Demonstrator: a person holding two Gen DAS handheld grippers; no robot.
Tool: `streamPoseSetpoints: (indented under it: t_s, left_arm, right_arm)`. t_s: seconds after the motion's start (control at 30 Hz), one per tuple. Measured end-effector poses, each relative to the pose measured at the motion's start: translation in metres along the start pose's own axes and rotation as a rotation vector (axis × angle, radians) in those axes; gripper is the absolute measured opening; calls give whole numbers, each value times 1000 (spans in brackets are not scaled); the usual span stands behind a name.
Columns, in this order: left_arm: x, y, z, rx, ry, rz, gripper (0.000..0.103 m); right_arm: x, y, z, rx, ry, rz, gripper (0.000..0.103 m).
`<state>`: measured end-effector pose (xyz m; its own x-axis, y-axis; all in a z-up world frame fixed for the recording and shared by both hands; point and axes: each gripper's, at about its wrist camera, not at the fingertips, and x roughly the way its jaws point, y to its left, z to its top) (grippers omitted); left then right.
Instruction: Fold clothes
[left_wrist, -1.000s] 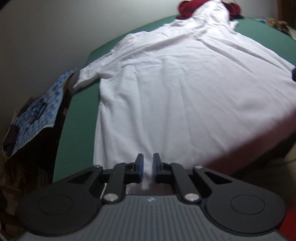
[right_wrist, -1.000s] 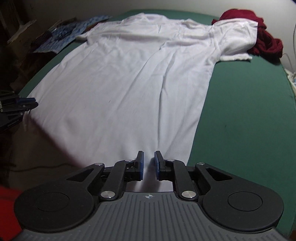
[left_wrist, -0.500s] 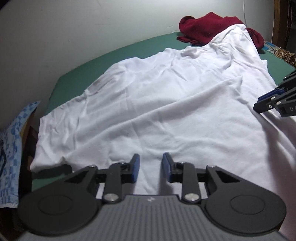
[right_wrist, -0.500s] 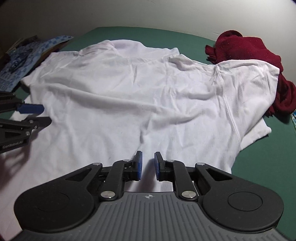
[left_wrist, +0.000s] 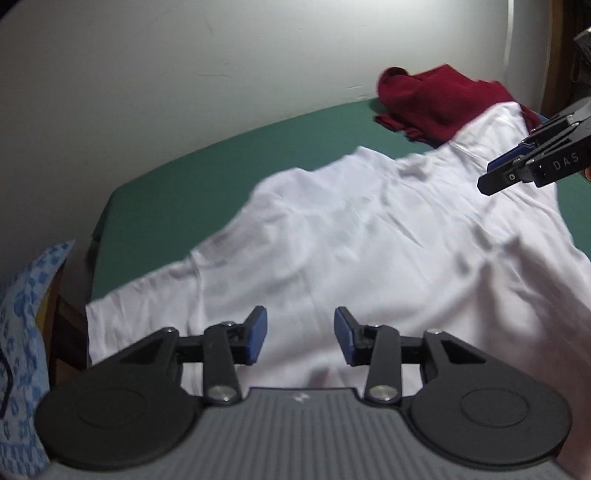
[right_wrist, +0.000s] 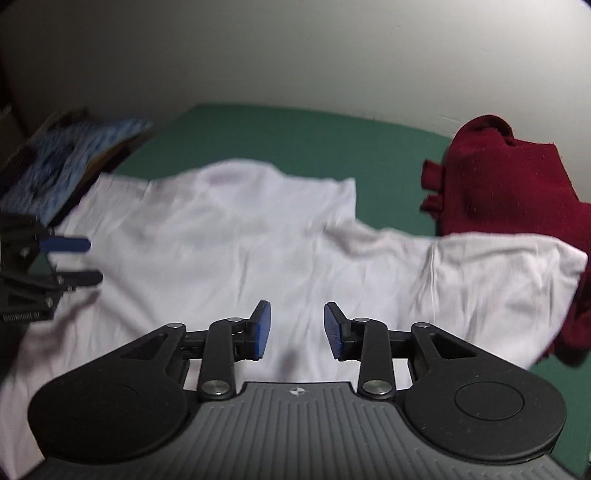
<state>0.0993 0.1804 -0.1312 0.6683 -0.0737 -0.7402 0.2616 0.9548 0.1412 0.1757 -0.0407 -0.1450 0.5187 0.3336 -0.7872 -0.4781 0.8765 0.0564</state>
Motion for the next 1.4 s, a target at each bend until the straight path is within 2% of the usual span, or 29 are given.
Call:
streamPoseSetpoints:
  t_s: [0.03, 0.07, 0.1, 0.13, 0.17, 0.27, 0.3, 0.33, 0.37, 0.4, 0.47, 0.53, 0.57, 0.67, 0.73, 0.77, 0.8, 0.87, 0.93, 1.0, 1.03, 1.07, 1.17, 1.23, 1.27, 1.3, 1.33, 1.37, 1.4]
  left_arm:
    - [14, 7, 13, -17, -3, 20, 48]
    - [28, 16, 25, -35, -7, 40, 58]
    - [42, 24, 37, -53, -11, 61, 72]
    - [57, 32, 45, -76, 5, 43, 76]
    - [71, 39, 52, -100, 24, 19, 79]
    - [98, 32, 61, -51, 53, 38, 77]
    - [105, 24, 60, -5, 64, 58, 70]
    - [112, 15, 60, 45, 75, 80, 66]
    - [112, 9, 59, 72, 50, 87, 50]
    - [113, 3, 60, 88, 41, 90, 34]
    - [117, -5, 61, 122, 23, 117, 24]
    - [127, -5, 64, 148, -5, 177, 24]
    - [130, 1, 68, 129, -15, 178, 24]
    - [138, 18, 74, 73, -48, 168, 36]
    - [139, 26, 70, 60, -79, 156, 49]
    - [131, 28, 68, 65, -99, 156, 62]
    - [122, 29, 66, 71, -119, 157, 65]
    - [104, 31, 61, 83, -159, 160, 63]
    - [85, 34, 56, 95, -199, 163, 59]
    - [67, 36, 51, 107, -240, 166, 60]
    - [52, 41, 48, 88, -263, 123, 64]
    - [41, 43, 44, 75, -272, 86, 75]
    - [43, 41, 37, 73, -232, 67, 70]
    - [54, 42, 32, 55, -175, 50, 64]
    - [65, 44, 27, 32, -135, 54, 55]
    - [76, 47, 23, 9, -97, 61, 50]
    - [80, 51, 18, -9, -98, 79, 51]
    - [82, 56, 13, -28, -107, 100, 60]
    - [85, 61, 8, -46, -116, 120, 69]
  right_arm:
    - [14, -6, 12, 19, -12, -2, 40]
    - [28, -13, 24, 39, -25, -4, 41]
    - [42, -19, 37, 58, -37, -5, 43]
    - [57, -25, 49, 77, -50, -7, 44]
    - [71, -31, 61, 97, -62, -9, 44]
    - [100, -37, 74, 97, -49, -17, 44]
    - [107, -38, 75, 83, -39, -9, 43]
    - [113, -38, 76, 63, -32, 0, 32]
    - [117, -37, 76, 41, -28, 3, 29]
    - [119, -36, 76, 14, -26, 8, 8]
    - [120, -36, 80, -17, -43, 16, 5]
    - [120, -37, 87, -1, -97, -4, 4]
    - [122, -39, 91, 12, -119, -14, 4]
    - [139, -38, 93, 12, -127, -38, 4]
    - [140, -37, 88, -13, -160, -52, 6]
    - [140, -37, 86, -25, -173, -57, 9]
    - [138, -39, 85, -24, -181, -73, 24]
    - [121, -48, 82, 25, -244, -149, 29]
    - [90, -57, 73, 88, -323, -99, 32]
    - [66, -59, 60, 131, -286, 47, 31]
    - [56, -56, 51, 137, -246, 117, 31]
    - [50, -48, 39, 114, -203, 178, 31]
    - [52, -22, 13, 32, -105, 277, 30]
    - [63, -23, 10, 63, -99, 274, 28]
    - [69, -26, 10, 91, -104, 263, 22]
    - [75, -32, 12, 125, -115, 249, 18]
    - [78, -41, 15, 163, -132, 217, 16]
    - [81, -50, 18, 200, -150, 174, 11]
    - [82, -58, 19, 228, -166, 141, 0]
